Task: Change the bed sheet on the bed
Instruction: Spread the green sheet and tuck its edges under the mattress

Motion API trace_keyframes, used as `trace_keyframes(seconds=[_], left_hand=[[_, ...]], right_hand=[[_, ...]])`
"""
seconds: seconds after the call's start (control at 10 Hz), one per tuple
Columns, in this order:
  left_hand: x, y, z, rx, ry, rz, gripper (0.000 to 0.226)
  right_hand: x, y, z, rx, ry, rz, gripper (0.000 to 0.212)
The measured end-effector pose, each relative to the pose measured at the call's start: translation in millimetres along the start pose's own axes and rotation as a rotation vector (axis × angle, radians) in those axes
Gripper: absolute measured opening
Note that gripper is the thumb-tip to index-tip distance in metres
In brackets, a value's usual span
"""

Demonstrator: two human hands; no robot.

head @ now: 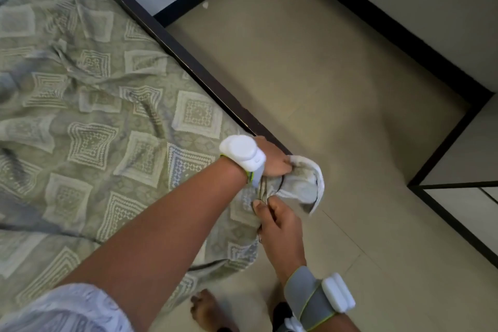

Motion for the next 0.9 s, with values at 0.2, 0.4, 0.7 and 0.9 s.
trace_keyframes(seconds=[0.2, 0.4, 0.7, 0.9], left_hand=[[-37.2, 32.7, -10.0, 0.023, 0.072, 0.054, 0.040], [-31.0, 35.9, -45.5, 0.181, 0.945, 0.441, 0.046], [-63.2, 15.4, -7.4, -0.129, -0.299, -0.179, 0.035], [-83.7, -68.6, 34.5, 0.018, -0.713, -0.731, 0.032]], right_hand=[[8.2, 2.5, -15.9, -0.069, -0.112, -0.017, 0.042], [-4.4, 8.0, 10.9, 0.288, 0.428, 0.104, 0.038], [-16.1, 10.1, -51.7, 0.004, -0.157, 0.110, 0.035], [-0.2, 0.3, -65.3, 0.006, -0.074, -0.152, 0.024]])
Point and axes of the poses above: each hand's wrist, its own y-axis towards the middle knuckle, its own x-axis out of the back of the hand, z = x × y, the point moved 7 cm from there along y, towards the middle knuckle, and after that the axes turned 4 degrees about z, right-handed, at the moved point
